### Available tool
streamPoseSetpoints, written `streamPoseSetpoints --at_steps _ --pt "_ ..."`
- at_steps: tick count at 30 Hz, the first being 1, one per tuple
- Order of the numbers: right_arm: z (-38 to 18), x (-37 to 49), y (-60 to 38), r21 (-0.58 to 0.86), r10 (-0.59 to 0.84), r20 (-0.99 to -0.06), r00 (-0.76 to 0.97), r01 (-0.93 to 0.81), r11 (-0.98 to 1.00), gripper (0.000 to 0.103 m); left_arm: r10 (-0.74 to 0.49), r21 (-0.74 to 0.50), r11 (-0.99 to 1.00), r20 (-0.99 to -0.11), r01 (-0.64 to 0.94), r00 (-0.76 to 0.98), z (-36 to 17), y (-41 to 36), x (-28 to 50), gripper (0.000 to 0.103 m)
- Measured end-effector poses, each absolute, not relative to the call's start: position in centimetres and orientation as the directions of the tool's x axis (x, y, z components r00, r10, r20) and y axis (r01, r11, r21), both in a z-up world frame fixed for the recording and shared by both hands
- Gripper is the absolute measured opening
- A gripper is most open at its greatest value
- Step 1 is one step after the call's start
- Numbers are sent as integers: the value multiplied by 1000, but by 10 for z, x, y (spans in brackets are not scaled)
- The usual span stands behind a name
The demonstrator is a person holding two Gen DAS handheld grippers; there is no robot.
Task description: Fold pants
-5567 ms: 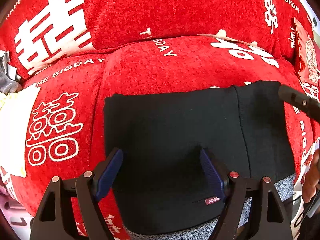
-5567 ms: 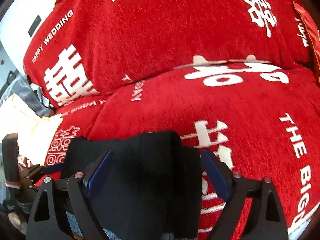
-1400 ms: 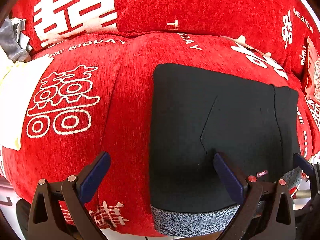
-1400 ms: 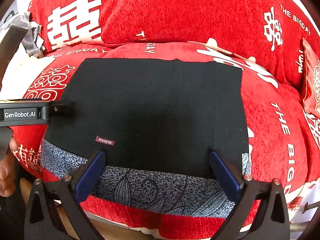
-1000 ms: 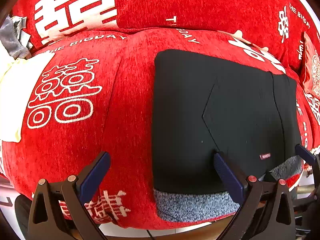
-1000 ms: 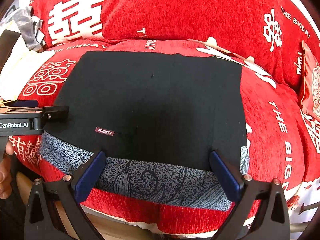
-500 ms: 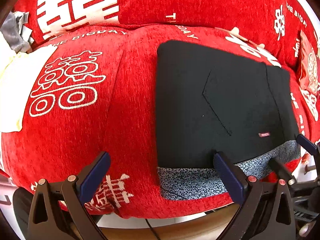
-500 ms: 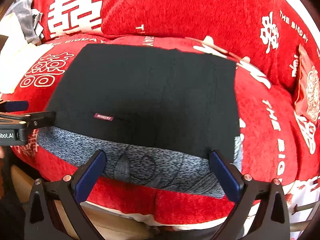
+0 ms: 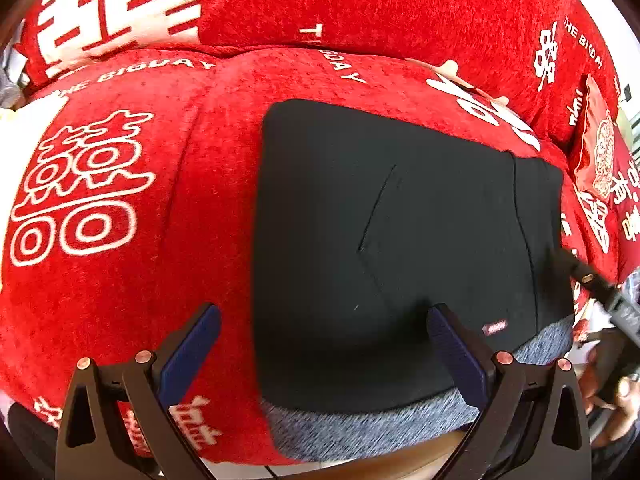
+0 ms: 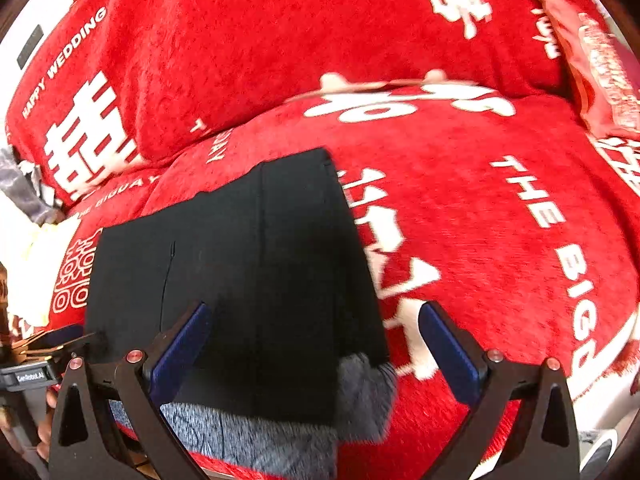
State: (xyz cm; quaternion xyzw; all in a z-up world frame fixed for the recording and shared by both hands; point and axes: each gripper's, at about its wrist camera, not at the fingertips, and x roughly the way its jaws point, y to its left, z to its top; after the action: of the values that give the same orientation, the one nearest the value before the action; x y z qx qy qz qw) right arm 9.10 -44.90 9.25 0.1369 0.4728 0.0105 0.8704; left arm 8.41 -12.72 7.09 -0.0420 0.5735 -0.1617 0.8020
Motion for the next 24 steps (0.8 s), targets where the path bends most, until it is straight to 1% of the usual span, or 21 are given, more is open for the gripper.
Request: streamPoseSetpoints --at_steps 2,3,7,11,15,16,18,20,21,22,23,24 --pt "78 100 -441 254 173 -837 519 87 963 103 -308 -249 942 -907 225 286 69 -132 87 103" --pt "72 103 -440 279 205 -835 510 72 957 103 -309 -248 941 -908 231 282 67 -136 88 103" --pt "56 108 -454 432 335 -800 497 90 897 103 -324 -260 933 -906 248 272 64 -146 94 103" --pt "58 112 -450 424 343 -798 495 58 904 103 -327 -264 934 -904 241 276 62 -150 99 103" --pt "62 119 -443 446 386 -790 476 15 895 103 -322 -252 933 -903 255 284 63 -154 99 103" --pt "63 120 -440 433 379 -797 470 6 902 103 -329 -253 929 -900 271 286 64 -155 98 100" --pt "66 119 -434 401 363 -807 465 -20 916 103 -346 -248 914 -889 320 301 71 -159 95 78" --pt "70 116 -432 391 360 -804 473 -35 920 99 -321 -193 911 -887 365 332 78 -167 89 69" --pt "74 114 -430 382 354 -803 480 -41 923 95 -311 -174 910 -886 375 343 80 -170 87 64" --pt "77 112 -429 375 350 -802 484 -46 926 90 -308 -169 911 -886 377 346 81 -170 87 62" --pt "81 109 -428 368 346 -800 490 -55 928 87 -306 -168 912 -885 374 350 83 -169 86 56" --pt "86 106 -426 362 344 -797 496 -64 930 80 -307 -169 913 -884 371 352 85 -168 87 49"
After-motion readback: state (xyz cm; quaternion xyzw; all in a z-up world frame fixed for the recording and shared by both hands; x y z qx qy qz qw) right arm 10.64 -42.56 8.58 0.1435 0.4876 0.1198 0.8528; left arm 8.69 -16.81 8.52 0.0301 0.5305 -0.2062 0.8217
